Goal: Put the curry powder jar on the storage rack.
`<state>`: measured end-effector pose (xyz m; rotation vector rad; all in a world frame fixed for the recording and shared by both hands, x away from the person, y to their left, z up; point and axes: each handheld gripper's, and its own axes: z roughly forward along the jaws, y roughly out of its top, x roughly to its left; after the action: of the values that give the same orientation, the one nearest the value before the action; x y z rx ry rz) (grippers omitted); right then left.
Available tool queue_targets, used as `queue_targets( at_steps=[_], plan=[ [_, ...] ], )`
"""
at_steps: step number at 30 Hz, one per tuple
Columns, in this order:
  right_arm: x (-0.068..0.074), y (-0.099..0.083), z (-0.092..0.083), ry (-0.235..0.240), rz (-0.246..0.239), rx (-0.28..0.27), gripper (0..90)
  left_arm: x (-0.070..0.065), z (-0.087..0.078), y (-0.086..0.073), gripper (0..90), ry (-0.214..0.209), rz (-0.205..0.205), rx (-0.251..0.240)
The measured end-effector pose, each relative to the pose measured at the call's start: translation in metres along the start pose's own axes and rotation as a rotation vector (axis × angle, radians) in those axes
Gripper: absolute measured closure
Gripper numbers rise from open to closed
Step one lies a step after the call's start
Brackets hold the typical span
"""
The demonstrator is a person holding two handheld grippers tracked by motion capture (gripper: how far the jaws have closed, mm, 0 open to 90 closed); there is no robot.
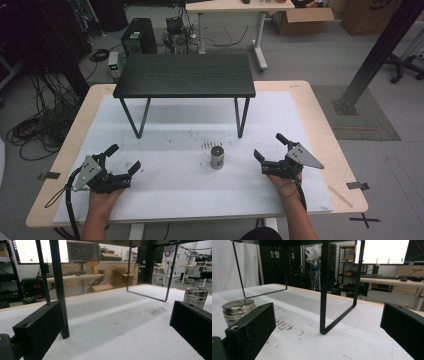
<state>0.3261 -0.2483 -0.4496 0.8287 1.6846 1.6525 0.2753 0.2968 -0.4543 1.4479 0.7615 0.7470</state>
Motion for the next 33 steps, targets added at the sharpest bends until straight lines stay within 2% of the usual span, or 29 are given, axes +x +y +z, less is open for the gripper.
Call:
queue_targets(
  at_steps=[6,8,9,14,17,19,21,23,27,28,33],
  plan=[
    [0.003,0.016,-0.001,0.036,0.005,-0.031,0.0,0.0,0.0,0.0,0.2,0.0,0.003,0.0],
    [0.006,0.023,0.0,0.066,0.0,-0.027,0.0,-0.001,0.0,0.0,0.2,0.001,0.007,-0.001],
    [0.006,0.023,0.0,0.066,0.0,-0.027,0.0,-0.001,0.0,0.0,0.2,0.001,0.007,-0.001],
    [0.015,0.033,0.004,0.131,-0.022,0.012,0.0,-0.001,0.0,0.0,0.2,0.002,0.011,-0.002],
    [0.017,0.035,0.006,0.157,-0.021,0.026,0.0,-0.001,0.0,0.0,0.2,0.002,0.011,0.0],
    [0.02,0.038,0.011,0.197,-0.01,0.047,0.0,-0.001,0.0,0.0,0.2,0.001,0.011,0.001],
    [0.021,0.039,0.013,0.207,-0.01,0.053,0.0,-0.001,0.0,0.0,0.2,0.002,0.011,0.002],
    [0.026,0.042,0.019,0.247,-0.004,0.066,0.0,-0.001,0.0,0.0,0.2,0.001,0.013,0.002],
    [0.032,0.044,0.025,0.281,-0.004,0.078,0.0,-0.001,0.0,0.0,0.2,0.002,0.013,0.001],
    [0.036,0.045,0.029,0.308,-0.005,0.089,0.0,-0.001,0.0,0.0,0.2,0.002,0.013,0.002],
    [0.044,0.048,0.037,0.35,-0.015,0.118,0.0,-0.001,0.0,0.0,0.2,0.002,0.01,0.001]
  ],
)
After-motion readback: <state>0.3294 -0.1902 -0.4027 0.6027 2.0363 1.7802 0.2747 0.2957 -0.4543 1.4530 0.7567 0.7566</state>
